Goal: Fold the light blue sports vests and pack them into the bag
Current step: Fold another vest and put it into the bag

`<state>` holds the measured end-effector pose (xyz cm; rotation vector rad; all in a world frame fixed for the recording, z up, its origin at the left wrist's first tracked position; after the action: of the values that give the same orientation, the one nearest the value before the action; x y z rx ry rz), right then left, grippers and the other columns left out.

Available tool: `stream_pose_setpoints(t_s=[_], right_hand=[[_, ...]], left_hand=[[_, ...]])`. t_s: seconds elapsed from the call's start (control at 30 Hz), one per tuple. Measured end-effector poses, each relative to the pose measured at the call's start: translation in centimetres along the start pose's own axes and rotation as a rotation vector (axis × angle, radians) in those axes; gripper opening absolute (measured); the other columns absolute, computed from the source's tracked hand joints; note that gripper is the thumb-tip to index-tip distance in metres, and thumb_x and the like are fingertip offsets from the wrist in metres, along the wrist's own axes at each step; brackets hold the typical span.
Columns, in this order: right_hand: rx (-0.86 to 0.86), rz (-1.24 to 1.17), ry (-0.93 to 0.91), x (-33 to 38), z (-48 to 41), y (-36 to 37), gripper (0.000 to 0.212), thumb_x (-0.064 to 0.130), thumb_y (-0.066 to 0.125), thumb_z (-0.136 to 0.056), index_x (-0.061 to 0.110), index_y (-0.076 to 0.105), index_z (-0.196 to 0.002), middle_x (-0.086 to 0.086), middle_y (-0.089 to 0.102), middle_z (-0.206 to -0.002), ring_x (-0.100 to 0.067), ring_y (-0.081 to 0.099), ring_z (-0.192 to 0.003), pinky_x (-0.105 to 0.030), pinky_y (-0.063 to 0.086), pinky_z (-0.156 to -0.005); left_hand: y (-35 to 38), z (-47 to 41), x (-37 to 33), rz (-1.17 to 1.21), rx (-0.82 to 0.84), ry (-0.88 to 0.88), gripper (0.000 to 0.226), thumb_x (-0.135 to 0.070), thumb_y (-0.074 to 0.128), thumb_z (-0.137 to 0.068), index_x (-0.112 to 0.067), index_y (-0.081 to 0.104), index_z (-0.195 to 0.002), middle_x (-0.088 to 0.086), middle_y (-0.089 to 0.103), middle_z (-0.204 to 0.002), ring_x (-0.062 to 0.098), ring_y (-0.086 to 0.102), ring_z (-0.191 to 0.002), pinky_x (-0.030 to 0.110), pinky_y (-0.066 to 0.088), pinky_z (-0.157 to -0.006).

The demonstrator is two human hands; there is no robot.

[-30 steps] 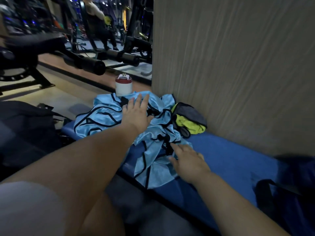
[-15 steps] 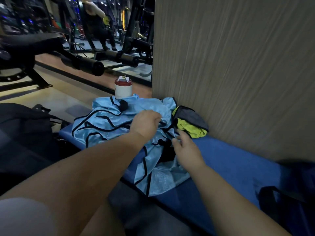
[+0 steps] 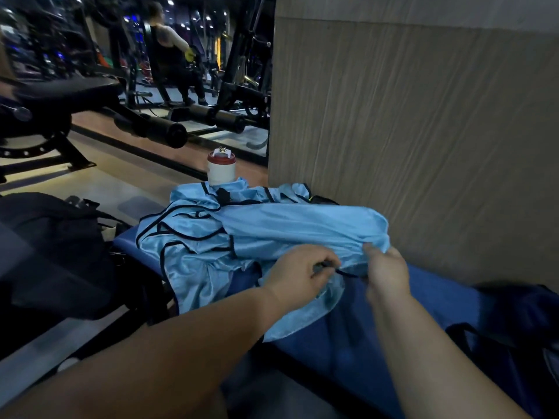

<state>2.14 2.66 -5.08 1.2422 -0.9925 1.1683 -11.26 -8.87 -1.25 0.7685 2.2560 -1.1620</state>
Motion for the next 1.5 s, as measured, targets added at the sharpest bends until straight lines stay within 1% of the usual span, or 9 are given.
stream_pose_setpoints(t_s=[0.2,0.43,0.57,0.73,0.97,1.07,1.13,1.37,1.5], right_hand=[[-0.175,0.011,-0.112,2.1,0.8,-8.2,0.014,0.013,0.057,-0.094,0.022,0.061,-0.084,-0.003,0.065,-0.089,-0.021,0.06,-0.084,-0.038,0.049,-0.077],[-0.366,-0.051,-0.256,6.3,3.4,-17.4,0.019,0.012,0.047,-0.1,0.016,0.057,-0.116,-0.003,0.06,-0.096,-0.014,0.058,-0.078,-0.023,0.048,-0.063],[-0.238,0.144,-0.145,6.1,3.3,-20.7,0.018,0.014,0.049,-0.098,0.013,0.06,-0.112,-0.006,0.063,-0.094,-0.022,0.061,-0.082,-0.029,0.047,-0.064],[-0.166,0.613,-0.183,5.9,4.2,-22.7,0.004,0.017,0.053,-0.083,0.02,0.055,-0.081,-0.004,0.06,-0.074,-0.023,0.054,-0.07,-0.035,0.043,-0.065],[0.448,0.49,0.033,4.1,7.5,-20.2,0.069,0.012,0.066,-0.058,0.023,0.057,-0.125,-0.007,0.073,-0.108,-0.022,0.069,-0.097,-0.035,0.051,-0.087],[0.64,0.643,0.149,3.1,8.7,-20.3,0.073,0.044,0.091,-0.045,0.021,0.071,-0.111,-0.001,0.074,-0.108,-0.017,0.068,-0.103,-0.032,0.049,-0.093],[0.688,0.912,0.162,2.7,9.2,-20.5,0.073,0.079,0.08,-0.041,0.028,0.078,-0.094,0.008,0.074,-0.101,-0.011,0.067,-0.103,-0.029,0.05,-0.092],[0.209,1.488,-0.057,4.4,7.7,-19.4,0.056,0.069,0.053,-0.086,0.018,0.059,-0.065,-0.002,0.061,-0.074,-0.019,0.06,-0.075,-0.032,0.043,-0.065],[0.014,1.226,-0.207,3.4,7.1,-18.8,0.046,0.05,0.073,-0.081,0.02,0.05,-0.107,-0.001,0.057,-0.112,-0.021,0.056,-0.097,-0.032,0.043,-0.078]], left_hand=[[-1.6,1.2,0.6,-0.355,-0.248,-0.039,0.042,-0.041,0.063,-0.083,-0.032,0.056,-0.123,-0.008,0.054,-0.127,0.014,0.037,-0.124,0.042,0.031,-0.104],[1.4,2.6,2.0,-0.541,0.048,-0.253,0.06,-0.051,0.055,-0.09,-0.041,0.032,-0.144,-0.016,0.024,-0.154,0.015,0.014,-0.142,0.043,0.01,-0.11],[4.7,3.7,1.5,-0.552,0.238,-0.201,0.019,-0.041,0.048,-0.097,-0.039,0.064,-0.107,-0.021,0.047,-0.131,0.012,0.029,-0.13,0.04,0.016,-0.104],[7.5,4.7,0.0,-0.489,0.282,-0.192,0.015,-0.046,0.052,-0.095,-0.035,0.055,-0.104,-0.016,0.057,-0.102,0.012,0.05,-0.109,0.038,0.028,-0.101],[7.9,4.8,0.2,-0.468,0.212,-0.355,0.028,-0.057,0.048,-0.093,-0.035,0.056,-0.108,-0.014,0.062,-0.097,0.013,0.056,-0.105,0.036,0.029,-0.095],[7.8,4.6,0.2,-0.476,0.173,-0.385,0.024,-0.049,0.046,-0.097,-0.03,0.057,-0.089,-0.01,0.06,-0.079,0.016,0.058,-0.092,0.037,0.03,-0.089],[7.5,4.2,-0.1,-0.457,0.112,-0.396,0.024,-0.045,0.047,-0.097,-0.028,0.055,-0.082,-0.008,0.056,-0.072,0.017,0.056,-0.083,0.037,0.029,-0.088],[6.4,3.2,-0.5,-0.272,-0.022,-0.46,0.012,-0.027,0.058,-0.088,-0.021,0.05,-0.083,-0.005,0.055,-0.081,0.019,0.052,-0.078,0.037,0.032,-0.092],[7.3,3.0,-1.7,-0.136,0.045,-0.383,0.051,-0.024,0.06,-0.088,-0.027,0.04,-0.135,0.003,0.053,-0.126,0.028,0.051,-0.114,0.041,0.034,-0.104]])
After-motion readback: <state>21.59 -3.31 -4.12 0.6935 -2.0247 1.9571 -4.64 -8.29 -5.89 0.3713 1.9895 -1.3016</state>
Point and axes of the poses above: each hand's wrist, its own z-axis away from the middle knuckle, its own y-axis out of the palm, x = y × z, the point moved 8 cm from there along -z, towards the middle knuckle
